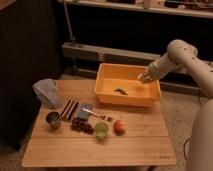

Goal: Wipe tray with brush

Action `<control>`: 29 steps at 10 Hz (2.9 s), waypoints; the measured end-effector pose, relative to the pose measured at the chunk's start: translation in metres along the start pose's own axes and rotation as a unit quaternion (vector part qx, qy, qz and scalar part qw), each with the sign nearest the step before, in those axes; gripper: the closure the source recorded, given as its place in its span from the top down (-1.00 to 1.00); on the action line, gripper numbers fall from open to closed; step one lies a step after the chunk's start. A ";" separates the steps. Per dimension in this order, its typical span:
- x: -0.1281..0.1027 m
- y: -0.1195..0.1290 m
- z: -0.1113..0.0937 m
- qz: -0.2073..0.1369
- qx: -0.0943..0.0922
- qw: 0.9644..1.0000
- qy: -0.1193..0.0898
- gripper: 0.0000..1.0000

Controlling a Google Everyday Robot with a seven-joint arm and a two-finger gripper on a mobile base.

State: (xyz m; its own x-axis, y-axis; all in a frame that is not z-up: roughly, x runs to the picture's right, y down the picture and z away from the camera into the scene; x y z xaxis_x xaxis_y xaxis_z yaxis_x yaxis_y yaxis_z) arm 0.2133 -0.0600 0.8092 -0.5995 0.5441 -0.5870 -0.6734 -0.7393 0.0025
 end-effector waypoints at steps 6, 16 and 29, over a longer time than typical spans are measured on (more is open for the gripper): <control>0.048 0.047 0.009 -0.052 -0.031 0.996 0.060 -1.00; 0.138 -0.010 0.009 -0.073 -0.070 0.982 0.157 -1.00; 0.023 -0.039 -0.019 0.011 -0.037 0.997 0.074 -1.00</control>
State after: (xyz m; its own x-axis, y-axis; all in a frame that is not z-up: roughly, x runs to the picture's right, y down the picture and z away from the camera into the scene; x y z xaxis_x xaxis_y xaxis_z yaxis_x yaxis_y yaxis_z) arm 0.2335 -0.0262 0.7806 -0.5401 0.4672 -0.7000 -0.6237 -0.7806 -0.0397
